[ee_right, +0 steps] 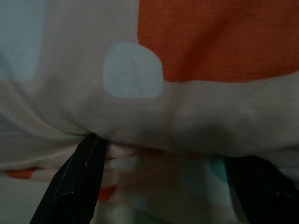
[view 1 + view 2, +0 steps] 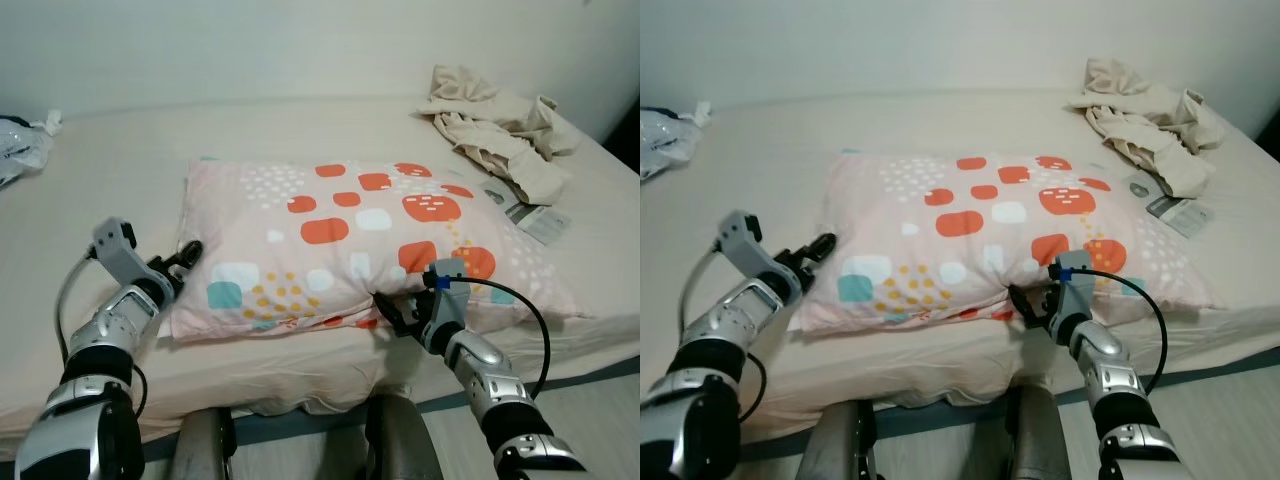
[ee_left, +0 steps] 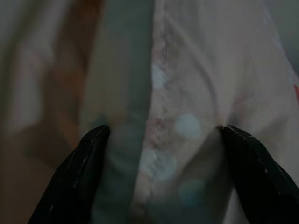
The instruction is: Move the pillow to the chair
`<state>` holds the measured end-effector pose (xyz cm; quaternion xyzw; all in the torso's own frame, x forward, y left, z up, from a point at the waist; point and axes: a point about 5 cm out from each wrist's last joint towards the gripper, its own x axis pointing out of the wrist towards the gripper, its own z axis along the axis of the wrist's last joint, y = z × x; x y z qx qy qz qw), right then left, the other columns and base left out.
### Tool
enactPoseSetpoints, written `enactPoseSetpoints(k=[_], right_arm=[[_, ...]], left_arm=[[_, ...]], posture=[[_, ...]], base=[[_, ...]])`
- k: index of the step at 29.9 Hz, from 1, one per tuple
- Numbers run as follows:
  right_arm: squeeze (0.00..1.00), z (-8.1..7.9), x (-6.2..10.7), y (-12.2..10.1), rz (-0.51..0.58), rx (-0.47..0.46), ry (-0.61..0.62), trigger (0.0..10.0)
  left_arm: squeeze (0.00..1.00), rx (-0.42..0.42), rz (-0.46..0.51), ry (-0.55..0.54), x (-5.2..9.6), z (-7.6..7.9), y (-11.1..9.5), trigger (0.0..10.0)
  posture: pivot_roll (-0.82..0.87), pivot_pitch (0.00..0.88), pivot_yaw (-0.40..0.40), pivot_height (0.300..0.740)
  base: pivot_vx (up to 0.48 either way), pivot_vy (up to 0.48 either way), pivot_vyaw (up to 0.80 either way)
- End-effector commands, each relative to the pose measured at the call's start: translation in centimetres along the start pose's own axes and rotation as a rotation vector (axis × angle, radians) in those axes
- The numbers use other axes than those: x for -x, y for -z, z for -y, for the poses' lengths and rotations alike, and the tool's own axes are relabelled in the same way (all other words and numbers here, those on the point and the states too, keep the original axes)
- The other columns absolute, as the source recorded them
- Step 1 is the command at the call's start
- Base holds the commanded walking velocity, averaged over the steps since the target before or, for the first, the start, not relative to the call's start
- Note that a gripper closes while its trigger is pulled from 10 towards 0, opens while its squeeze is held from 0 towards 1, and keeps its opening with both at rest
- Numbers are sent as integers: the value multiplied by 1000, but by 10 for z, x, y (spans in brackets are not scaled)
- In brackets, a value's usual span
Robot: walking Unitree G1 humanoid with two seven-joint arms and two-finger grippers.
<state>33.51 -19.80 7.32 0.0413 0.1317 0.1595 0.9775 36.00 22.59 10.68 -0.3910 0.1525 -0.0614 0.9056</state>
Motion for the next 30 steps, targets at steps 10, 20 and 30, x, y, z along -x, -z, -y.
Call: enactPoseSetpoints(k=[10, 20, 30], right_arm=[[0, -1, 4, 8, -10, -74, 5, 10000], [0, -4, 5, 10, 9, -113, 3, 10000], [0, -12, 4, -8, 105, -225, -105, 10000]], left_arm=[[0, 243, -151, 378, -3, 31, 43, 10000], [0, -152, -452, 501, 0, 59, 117, 4039], [0, -178, -404, 450, -4, 59, 115, 0]], posture=[[18, 188, -61, 571], [22, 178, -46, 571], [24, 163, -37, 571]], base=[[0, 0, 0], [0, 0, 0], [0, 0, 0]])
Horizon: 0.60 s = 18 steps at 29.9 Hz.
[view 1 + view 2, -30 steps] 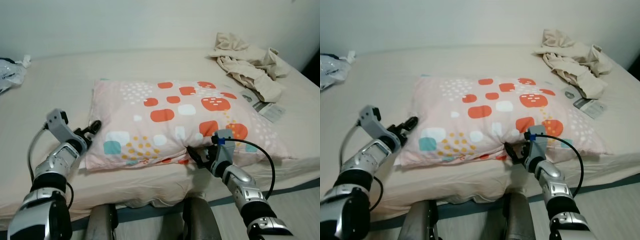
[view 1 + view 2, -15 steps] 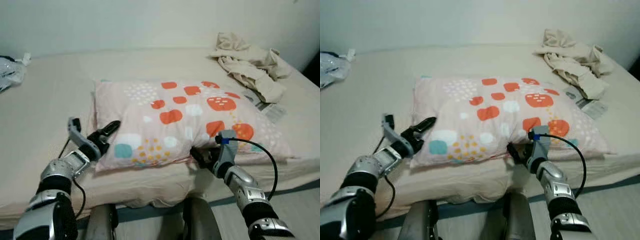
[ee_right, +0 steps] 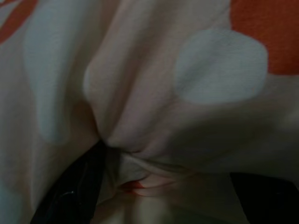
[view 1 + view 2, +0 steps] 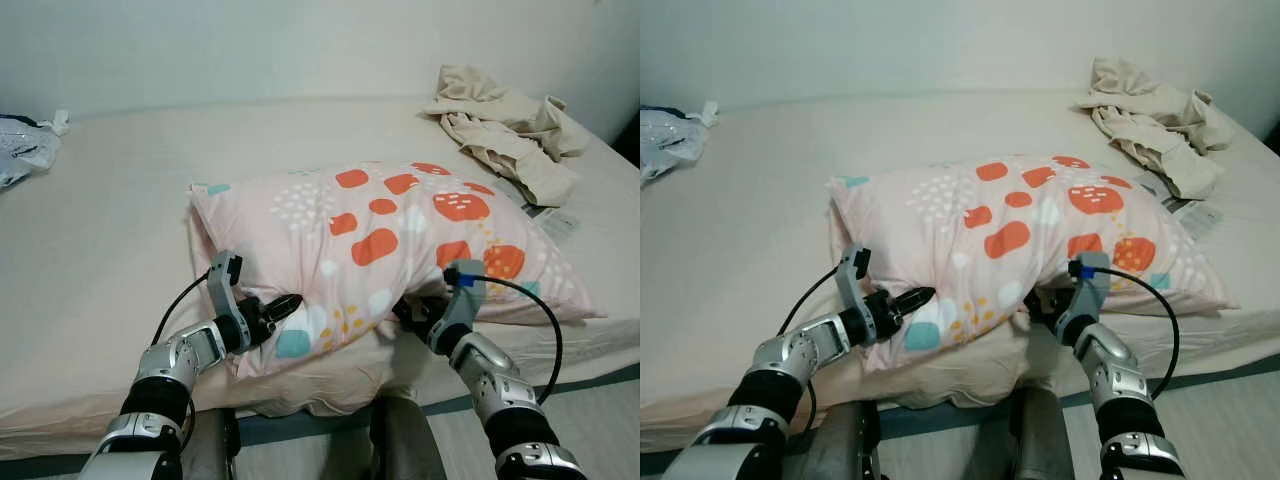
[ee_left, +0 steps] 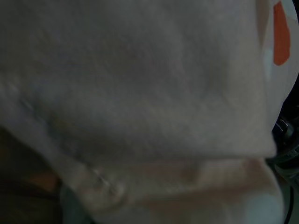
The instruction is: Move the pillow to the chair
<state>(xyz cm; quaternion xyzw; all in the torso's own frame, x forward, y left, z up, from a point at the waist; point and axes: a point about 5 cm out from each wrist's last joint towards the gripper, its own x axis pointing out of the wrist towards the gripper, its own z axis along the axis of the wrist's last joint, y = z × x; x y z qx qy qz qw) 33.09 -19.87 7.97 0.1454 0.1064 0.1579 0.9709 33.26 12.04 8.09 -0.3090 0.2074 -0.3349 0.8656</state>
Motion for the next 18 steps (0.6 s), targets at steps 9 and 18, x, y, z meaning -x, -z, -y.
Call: enactPoseSetpoints(k=[9, 18], right_arm=[[0, -20, 20, -8, 26, -169, -351, 10000], [0, 60, 45, -57, 240, -195, 58, 10000]], left_arm=[[0, -29, -127, 22, 9, -3, 9, 0], [0, -293, -223, -173, 81, -47, -64, 0]], posture=[[22, 170, -33, 571], [30, 173, -22, 571]], base=[[0, 0, 0], [0, 0, 0]])
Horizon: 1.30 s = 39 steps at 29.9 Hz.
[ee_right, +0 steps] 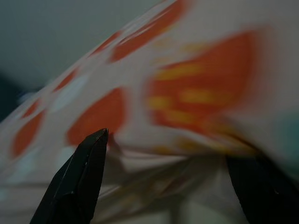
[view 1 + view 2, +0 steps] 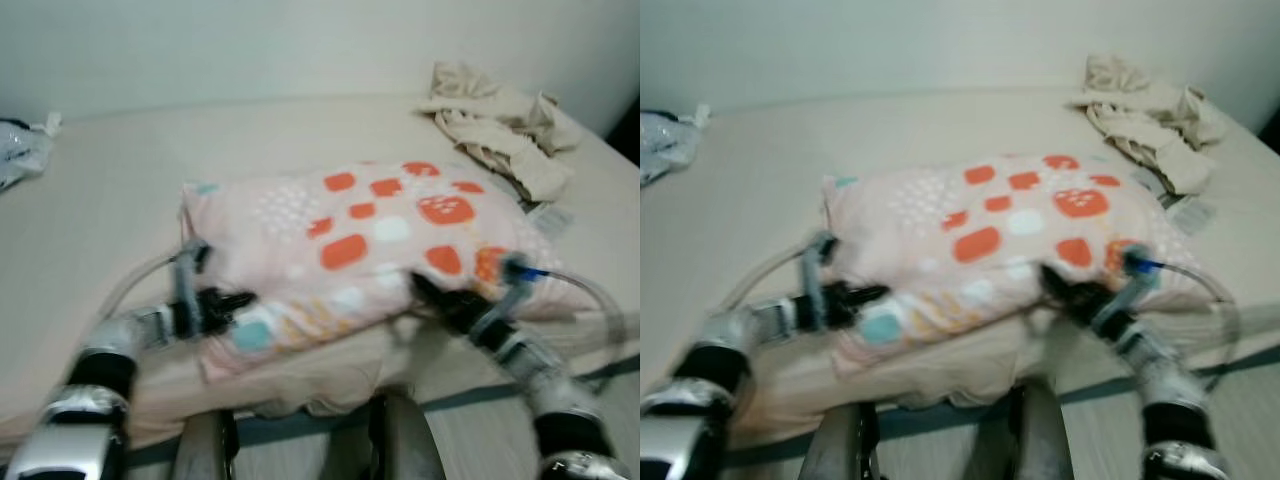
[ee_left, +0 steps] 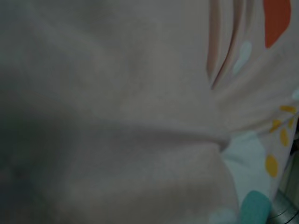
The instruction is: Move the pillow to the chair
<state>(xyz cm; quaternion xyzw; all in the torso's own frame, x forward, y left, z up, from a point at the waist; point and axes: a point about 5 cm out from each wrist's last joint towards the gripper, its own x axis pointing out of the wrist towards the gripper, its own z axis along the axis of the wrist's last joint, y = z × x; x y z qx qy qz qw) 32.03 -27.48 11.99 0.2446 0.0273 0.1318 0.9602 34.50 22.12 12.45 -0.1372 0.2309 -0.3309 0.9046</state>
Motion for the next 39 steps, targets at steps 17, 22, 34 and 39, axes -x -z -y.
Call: enactPoseSetpoints(k=[17, 22, 34, 39], right_arm=[[0, 44, 19, -48, 264, -54, 296, 10000], [0, 45, 19, -51, 271, -51, 304, 10000], [0, 45, 6, 0, -43, -90, 392, 10000], [0, 27, -9, 22, -161, -124, 283, 10000]], left_arm=[[0, -261, -512, -115, 117, -47, 1, 0], [0, -287, -534, -147, 129, -50, -5, 0], [0, -213, -358, -22, 75, -30, 35, 0], [0, -147, -273, 57, 52, -11, 47, 0]], posture=[[50, 183, -31, 571], [50, 184, -32, 571], [60, 195, -1, 571], [65, 197, -10, 571]], base=[[0, 0, 0], [0, 0, 0], [0, 0, 0], [0, 0, 0]])
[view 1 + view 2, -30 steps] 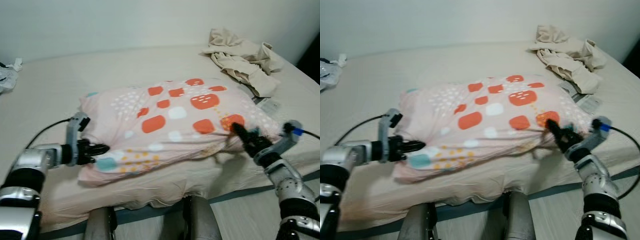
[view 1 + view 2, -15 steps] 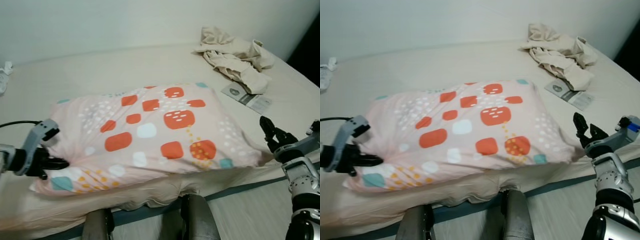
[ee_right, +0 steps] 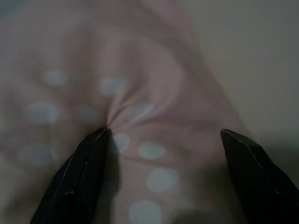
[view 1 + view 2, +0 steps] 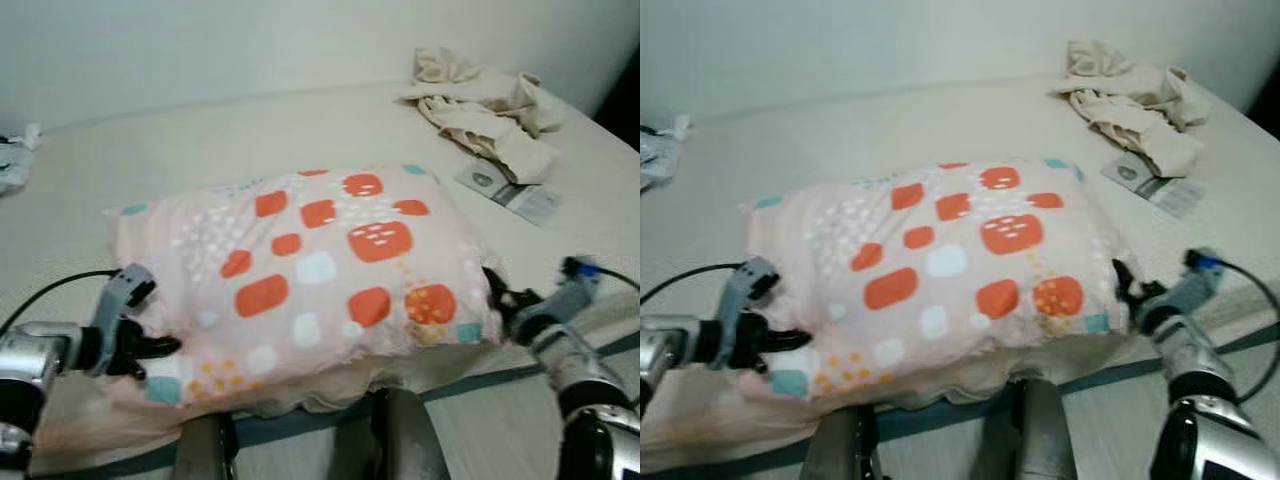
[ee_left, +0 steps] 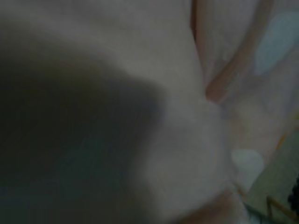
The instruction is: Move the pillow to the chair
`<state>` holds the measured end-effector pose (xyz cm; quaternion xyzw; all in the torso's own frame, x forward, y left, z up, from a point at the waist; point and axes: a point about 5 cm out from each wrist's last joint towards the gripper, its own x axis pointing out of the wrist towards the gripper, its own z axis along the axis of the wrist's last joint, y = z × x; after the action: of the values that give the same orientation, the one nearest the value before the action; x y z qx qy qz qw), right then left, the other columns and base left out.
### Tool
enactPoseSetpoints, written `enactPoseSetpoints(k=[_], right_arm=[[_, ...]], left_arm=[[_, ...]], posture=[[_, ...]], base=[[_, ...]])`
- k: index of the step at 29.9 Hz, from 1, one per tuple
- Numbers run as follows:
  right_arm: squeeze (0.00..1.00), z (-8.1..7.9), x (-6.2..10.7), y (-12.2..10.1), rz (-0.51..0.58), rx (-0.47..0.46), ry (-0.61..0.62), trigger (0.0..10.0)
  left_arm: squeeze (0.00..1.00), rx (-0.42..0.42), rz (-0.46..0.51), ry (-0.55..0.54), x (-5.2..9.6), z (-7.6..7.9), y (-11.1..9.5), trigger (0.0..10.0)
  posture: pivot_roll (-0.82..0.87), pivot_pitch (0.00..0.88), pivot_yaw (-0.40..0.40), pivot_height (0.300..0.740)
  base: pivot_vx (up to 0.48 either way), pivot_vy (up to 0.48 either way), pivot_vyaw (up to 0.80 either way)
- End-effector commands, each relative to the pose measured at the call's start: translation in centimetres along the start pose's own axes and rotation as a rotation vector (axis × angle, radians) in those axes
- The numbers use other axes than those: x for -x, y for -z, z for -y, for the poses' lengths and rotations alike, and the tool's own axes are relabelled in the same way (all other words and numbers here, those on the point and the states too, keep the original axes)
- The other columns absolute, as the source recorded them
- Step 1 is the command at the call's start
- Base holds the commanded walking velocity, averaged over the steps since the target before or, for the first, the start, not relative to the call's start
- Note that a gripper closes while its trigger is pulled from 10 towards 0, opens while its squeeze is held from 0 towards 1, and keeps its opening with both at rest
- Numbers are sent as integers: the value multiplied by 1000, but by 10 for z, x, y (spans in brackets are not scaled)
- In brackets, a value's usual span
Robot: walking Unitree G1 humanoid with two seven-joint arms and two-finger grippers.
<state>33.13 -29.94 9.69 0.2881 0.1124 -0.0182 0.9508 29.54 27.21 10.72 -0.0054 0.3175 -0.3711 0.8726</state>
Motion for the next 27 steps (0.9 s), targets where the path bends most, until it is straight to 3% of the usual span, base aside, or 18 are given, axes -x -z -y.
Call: enactPoseSetpoints(k=[1, 8, 13, 15, 20, 24, 27], right_arm=[[0, -10, -5, 19, -99, 24, -43, 10000], [0, -25, -13, 30, -141, 3, -87, 10000], [0, -59, -17, 59, -305, -90, -308, 10000], [0, -64, -17, 65, -341, -106, -342, 10000], [0, -84, -12, 106, -490, -268, -354, 10000], [0, -92, -11, 116, -531, -294, -383, 10000], [0, -101, -9, 124, -581, -256, -442, 10000]], left_arm=[[0, 48, 15, 69, -16, 13, 9, 0], [0, 85, 53, 107, -26, 30, 17, 0], [0, 94, 81, 102, -35, 42, 19, 0], [0, 97, 90, 102, -36, 45, 19, 0], [0, 82, 244, 36, -53, 57, 8, 0], [0, 87, 252, 36, -59, 63, 8, 0], [0, 96, 258, 40, -65, 70, 9, 0]], posture=[[69, 196, -14, 571], [74, 195, -21, 571], [71, 188, -26, 571], [71, 187, -27, 571], [69, 181, -27, 571], [69, 179, -26, 571], [64, 171, -23, 571]], base=[[0, 0, 0], [0, 0, 0], [0, 0, 0], [0, 0, 0], [0, 0, 0], [0, 0, 0], [0, 0, 0]])
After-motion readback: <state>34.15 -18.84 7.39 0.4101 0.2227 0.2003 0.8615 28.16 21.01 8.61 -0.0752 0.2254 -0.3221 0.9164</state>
